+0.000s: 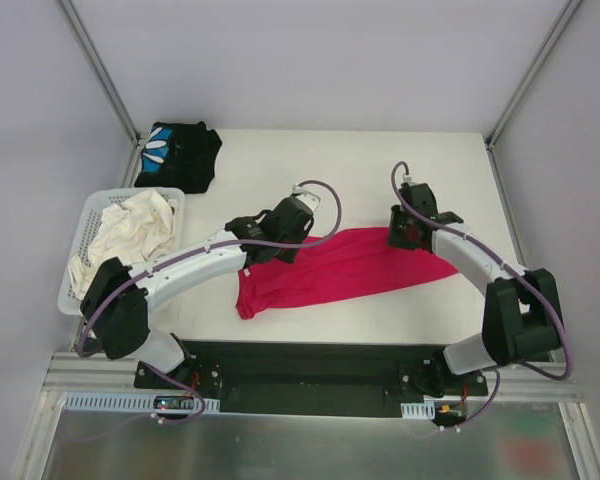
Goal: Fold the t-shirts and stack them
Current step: Fold the other side of the tshirt into a rectangle
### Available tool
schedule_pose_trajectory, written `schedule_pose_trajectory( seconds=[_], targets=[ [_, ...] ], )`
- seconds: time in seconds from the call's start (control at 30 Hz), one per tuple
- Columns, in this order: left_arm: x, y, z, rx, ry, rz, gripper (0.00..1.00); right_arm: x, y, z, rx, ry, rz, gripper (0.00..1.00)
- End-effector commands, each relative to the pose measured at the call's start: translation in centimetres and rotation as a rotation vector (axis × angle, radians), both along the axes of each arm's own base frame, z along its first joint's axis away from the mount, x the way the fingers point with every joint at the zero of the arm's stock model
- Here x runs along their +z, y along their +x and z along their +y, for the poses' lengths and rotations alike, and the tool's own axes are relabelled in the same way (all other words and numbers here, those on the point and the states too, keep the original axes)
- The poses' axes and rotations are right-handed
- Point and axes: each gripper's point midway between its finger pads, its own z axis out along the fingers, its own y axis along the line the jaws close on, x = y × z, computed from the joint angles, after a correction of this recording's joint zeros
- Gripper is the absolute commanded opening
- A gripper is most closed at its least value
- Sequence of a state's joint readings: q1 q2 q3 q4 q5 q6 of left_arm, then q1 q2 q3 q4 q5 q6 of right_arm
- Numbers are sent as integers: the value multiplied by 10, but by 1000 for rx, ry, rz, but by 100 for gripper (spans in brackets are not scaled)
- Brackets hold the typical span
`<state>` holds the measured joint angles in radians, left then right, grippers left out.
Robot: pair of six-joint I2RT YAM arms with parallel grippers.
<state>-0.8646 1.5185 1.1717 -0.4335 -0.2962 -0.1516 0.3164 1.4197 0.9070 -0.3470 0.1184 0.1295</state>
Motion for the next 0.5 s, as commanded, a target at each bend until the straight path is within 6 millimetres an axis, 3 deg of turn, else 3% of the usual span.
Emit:
schedule_pose_trajectory(
  seconds=[0.0,0.03,0.13,0.27,0.37,0.47],
  targets=[
    [18,-13,11,166,-118,3,30,18,22,43,126,125,2,27],
    [19,-14,14,195,-132,-4,30,10,21,48,144,114,42,28],
    [28,-9,25,299,-159,-60,29,11,26,63,183,86,52,27],
    [27,-6,24,315,-161,-61,30,4,37,37,94,27,48,27],
    [15,-11,15,314,-178,-1,29,-2,46,24,40,75,57,27],
    [12,-12,9,315,-191,23,29,0,55,29,47,126,42,27]
  ],
)
